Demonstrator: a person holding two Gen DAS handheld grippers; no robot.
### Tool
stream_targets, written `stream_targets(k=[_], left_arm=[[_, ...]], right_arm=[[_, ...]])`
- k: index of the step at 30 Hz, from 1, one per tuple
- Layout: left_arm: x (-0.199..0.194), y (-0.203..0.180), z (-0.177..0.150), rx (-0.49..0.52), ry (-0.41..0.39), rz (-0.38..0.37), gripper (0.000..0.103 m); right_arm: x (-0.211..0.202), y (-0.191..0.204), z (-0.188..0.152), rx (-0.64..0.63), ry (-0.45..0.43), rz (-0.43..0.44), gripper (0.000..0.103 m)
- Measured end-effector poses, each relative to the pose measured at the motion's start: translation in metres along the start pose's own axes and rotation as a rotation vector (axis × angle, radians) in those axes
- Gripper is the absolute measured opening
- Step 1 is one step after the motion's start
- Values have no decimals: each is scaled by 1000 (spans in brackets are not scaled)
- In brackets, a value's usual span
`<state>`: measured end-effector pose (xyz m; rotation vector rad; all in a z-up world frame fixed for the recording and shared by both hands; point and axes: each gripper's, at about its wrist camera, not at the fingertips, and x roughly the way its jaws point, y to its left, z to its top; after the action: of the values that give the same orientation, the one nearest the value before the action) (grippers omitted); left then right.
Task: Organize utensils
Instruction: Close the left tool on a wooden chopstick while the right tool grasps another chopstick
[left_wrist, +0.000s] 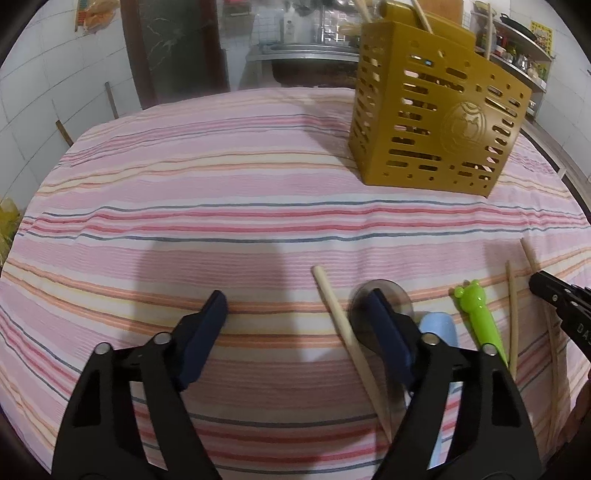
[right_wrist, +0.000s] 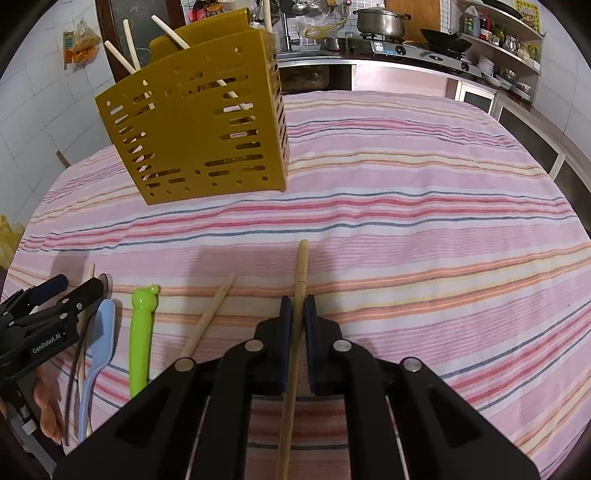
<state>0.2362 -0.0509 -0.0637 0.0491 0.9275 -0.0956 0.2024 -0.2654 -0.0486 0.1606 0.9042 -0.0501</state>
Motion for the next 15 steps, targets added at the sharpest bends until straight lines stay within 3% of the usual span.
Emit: stream_targets(k=[4, 10, 15], left_arm=[[-4, -2, 1, -1, 14, -22, 54], [-6, -6, 7, 17, 36, -45, 12], [-11, -8, 9, 21, 27, -54, 12]], right_arm=[[6, -2, 6, -15, 5, -10, 8], [7, -3, 8, -6, 8, -1, 8], [-2, -7, 5, 13, -23, 5, 7]])
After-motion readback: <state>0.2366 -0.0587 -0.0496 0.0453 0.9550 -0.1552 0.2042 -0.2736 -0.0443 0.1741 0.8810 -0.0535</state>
